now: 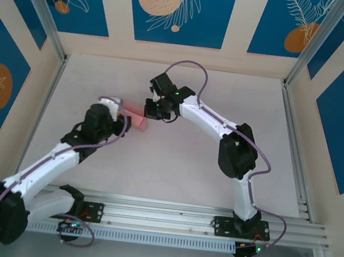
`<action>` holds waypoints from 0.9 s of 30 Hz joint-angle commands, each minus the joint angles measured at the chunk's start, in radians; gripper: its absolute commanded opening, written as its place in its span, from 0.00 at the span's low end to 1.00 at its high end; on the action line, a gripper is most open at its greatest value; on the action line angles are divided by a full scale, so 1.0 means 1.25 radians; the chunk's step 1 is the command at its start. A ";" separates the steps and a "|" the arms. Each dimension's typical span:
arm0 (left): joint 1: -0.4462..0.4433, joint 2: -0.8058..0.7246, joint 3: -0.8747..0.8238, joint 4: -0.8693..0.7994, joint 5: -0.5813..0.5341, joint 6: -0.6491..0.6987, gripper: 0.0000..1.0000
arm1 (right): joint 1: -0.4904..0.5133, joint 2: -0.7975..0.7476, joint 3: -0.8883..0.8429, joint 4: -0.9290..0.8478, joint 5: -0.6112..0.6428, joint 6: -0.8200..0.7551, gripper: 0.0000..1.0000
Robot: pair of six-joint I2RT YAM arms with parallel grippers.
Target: Fold the paper box
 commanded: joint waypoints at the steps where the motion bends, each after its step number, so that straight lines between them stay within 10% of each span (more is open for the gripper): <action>1: 0.078 -0.041 -0.042 -0.057 -0.104 -0.048 0.43 | -0.001 0.028 0.013 -0.064 0.016 -0.016 0.01; 12: 0.282 0.132 -0.068 0.184 0.205 -0.005 0.79 | 0.000 0.034 0.026 -0.078 0.011 -0.024 0.01; 27: 0.286 0.289 0.019 0.212 0.340 0.065 0.56 | -0.005 0.057 0.087 -0.154 -0.070 -0.109 0.00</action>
